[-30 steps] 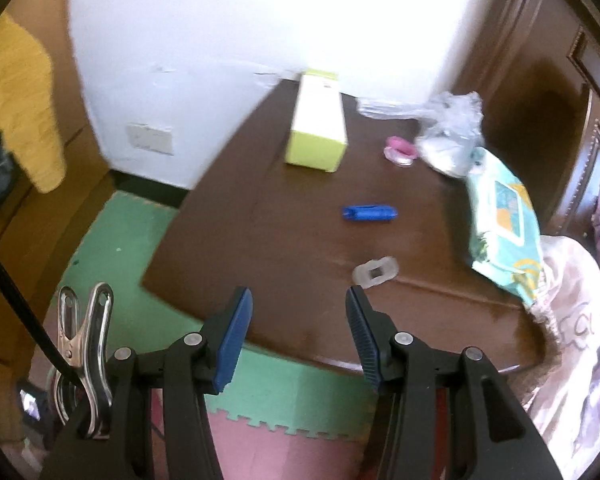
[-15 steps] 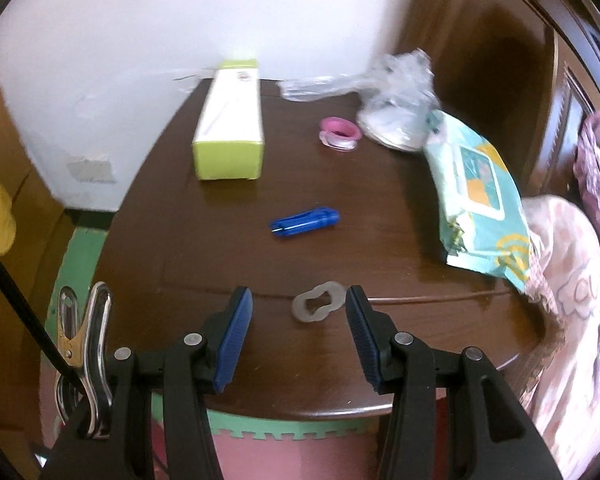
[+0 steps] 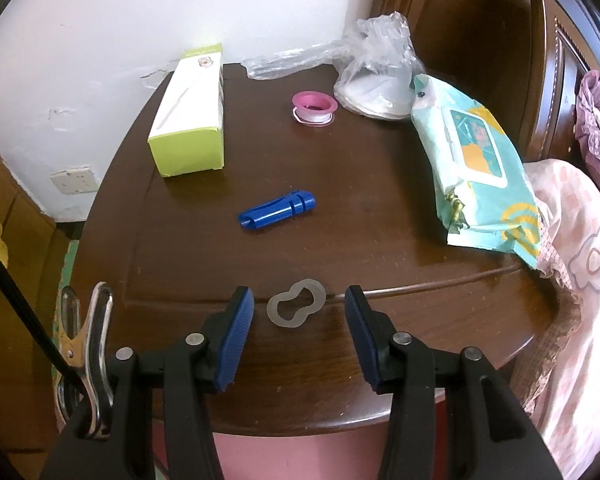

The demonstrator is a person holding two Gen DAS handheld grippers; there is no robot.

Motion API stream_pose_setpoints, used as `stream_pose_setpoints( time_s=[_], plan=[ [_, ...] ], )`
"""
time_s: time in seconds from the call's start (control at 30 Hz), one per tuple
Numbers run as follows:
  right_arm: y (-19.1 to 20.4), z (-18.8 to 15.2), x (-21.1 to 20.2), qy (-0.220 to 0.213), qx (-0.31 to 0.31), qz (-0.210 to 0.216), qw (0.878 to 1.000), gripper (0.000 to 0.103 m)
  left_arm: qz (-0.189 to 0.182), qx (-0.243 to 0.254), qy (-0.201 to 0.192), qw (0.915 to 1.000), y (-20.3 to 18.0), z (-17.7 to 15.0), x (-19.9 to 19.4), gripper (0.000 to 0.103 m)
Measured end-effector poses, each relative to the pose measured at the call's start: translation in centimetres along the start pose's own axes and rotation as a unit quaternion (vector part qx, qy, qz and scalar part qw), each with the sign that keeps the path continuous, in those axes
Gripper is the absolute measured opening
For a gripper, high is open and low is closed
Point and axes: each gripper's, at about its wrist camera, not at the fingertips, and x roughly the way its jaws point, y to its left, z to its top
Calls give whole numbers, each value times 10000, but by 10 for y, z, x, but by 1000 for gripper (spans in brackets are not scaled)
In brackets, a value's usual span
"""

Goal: Collect trash
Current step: 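Move the right gripper back to the clear plastic ring on the nightstand, then grasp the clear plastic ring with the right gripper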

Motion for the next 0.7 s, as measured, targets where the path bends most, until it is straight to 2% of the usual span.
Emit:
stream_pose_setpoints(
  time_s=[0.17, 0.33, 0.53, 0.7],
  plan=[
    [0, -1, 4, -3, -55, 24, 10000, 34, 2, 3, -1, 10000, 0, 0, 0, 10],
    [4, 0, 6, -93, -257, -105, 9996, 20, 1, 2, 0, 10000, 0, 0, 0, 10],
    [7, -1, 4, -189, -494, -132, 9985, 16, 2, 1, -1, 10000, 0, 0, 0, 10],
    [9, -6, -2, -265, -539, 48, 9982, 16, 1, 1, -3, 10000, 0, 0, 0, 10]
  ],
)
